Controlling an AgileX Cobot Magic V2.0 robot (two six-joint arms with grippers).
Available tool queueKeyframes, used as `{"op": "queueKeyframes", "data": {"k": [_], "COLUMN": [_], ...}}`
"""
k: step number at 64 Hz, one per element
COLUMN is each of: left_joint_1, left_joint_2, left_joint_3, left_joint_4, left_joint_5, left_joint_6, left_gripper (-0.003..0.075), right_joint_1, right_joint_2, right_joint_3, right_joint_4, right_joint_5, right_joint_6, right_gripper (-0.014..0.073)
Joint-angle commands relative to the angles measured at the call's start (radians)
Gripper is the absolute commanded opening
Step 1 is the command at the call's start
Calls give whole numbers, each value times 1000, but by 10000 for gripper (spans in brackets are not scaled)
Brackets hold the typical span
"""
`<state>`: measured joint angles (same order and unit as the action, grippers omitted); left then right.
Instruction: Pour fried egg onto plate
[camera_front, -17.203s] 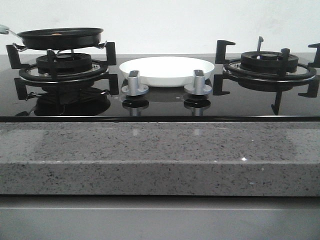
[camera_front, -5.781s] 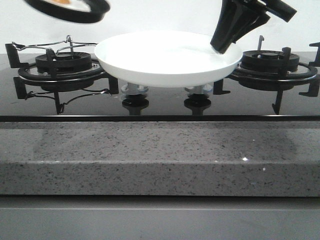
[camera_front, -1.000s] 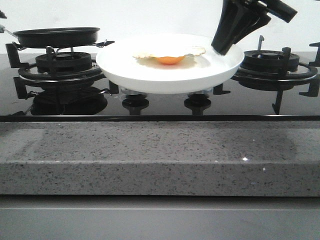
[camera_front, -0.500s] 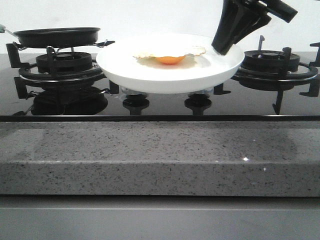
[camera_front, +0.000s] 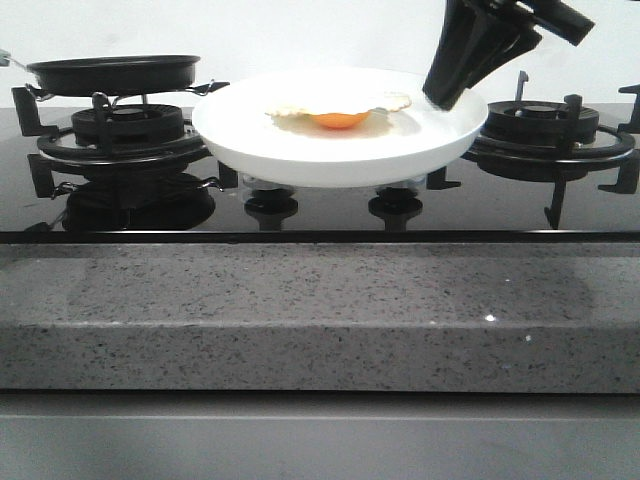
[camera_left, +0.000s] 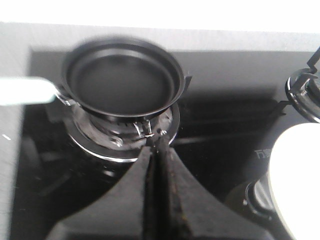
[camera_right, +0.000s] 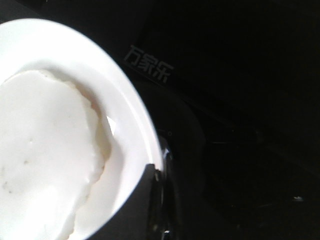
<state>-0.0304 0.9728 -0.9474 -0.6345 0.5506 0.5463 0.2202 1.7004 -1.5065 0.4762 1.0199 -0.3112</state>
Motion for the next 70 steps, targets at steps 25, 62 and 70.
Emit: {"op": "queueKeyframes", "data": {"k": [25, 62, 70], "left_joint_1": [-39, -39, -39], "left_joint_2": [-503, -585, -585], "left_joint_3": [339, 372, 372], "left_joint_4": [96, 94, 94], "left_joint_5": [-266, -262, -262], "left_joint_6": [-19, -19, -19], "left_gripper": [-20, -19, -19], "right_joint_1": [-2, -52, -63], "right_joint_2": [-56, 78, 175], "right_joint_3": [-26, -251, -379], "right_joint_4": [46, 121, 121], "right_joint_5": [-32, -87, -87], "right_joint_6": [-4, 105, 125], "right_gripper": [-58, -58, -58]}}
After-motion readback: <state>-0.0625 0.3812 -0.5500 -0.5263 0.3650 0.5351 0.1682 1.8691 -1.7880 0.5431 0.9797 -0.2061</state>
